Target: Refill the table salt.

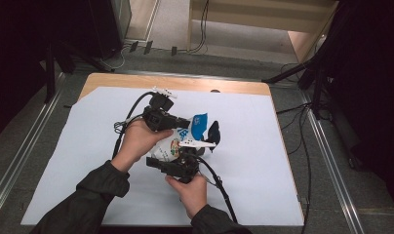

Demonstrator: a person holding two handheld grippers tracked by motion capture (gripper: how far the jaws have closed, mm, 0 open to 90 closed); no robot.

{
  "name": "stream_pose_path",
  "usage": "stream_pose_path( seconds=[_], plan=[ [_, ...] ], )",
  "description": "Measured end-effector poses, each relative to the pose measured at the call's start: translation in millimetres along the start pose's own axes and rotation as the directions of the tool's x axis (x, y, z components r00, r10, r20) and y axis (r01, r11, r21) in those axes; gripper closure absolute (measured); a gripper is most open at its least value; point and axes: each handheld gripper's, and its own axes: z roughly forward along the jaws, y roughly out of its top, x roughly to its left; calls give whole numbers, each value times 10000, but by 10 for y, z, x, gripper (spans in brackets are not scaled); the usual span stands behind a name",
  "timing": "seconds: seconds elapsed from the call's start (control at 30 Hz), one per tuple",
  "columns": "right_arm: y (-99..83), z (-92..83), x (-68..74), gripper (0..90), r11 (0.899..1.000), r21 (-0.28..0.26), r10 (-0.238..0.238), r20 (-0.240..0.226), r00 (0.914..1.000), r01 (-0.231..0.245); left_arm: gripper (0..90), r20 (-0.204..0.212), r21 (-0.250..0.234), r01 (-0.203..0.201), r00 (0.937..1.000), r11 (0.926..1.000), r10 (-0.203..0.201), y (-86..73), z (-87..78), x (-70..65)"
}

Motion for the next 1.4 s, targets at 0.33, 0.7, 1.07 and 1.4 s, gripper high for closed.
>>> stream_pose_path(
  seconds=[0.33, 0.7, 1.07, 1.4],
  plan=[
    [22, 1, 12, 672, 9999, 72, -74, 13, 10000, 74, 900, -69, 89, -45, 10000, 10000, 45, 18, -4, -11],
    [35, 21, 28, 666, 9999, 95, -62, -106, 9999, 63, 900, -153, 282, -199, 9997, 9994, 203, 31, -16, -23],
    [1, 52, 9, 664, 9983, 357, -477, 304, 9984, 466, 897, 26, 118, -316, 9995, 9994, 315, -53, -28, 27],
    [-107, 128, -21, 649, 9873, 900, -1396, 1025, 9849, 1305, 892, 399, -444, -183, 9990, 9988, 200, -255, -109, 86]
  ],
)
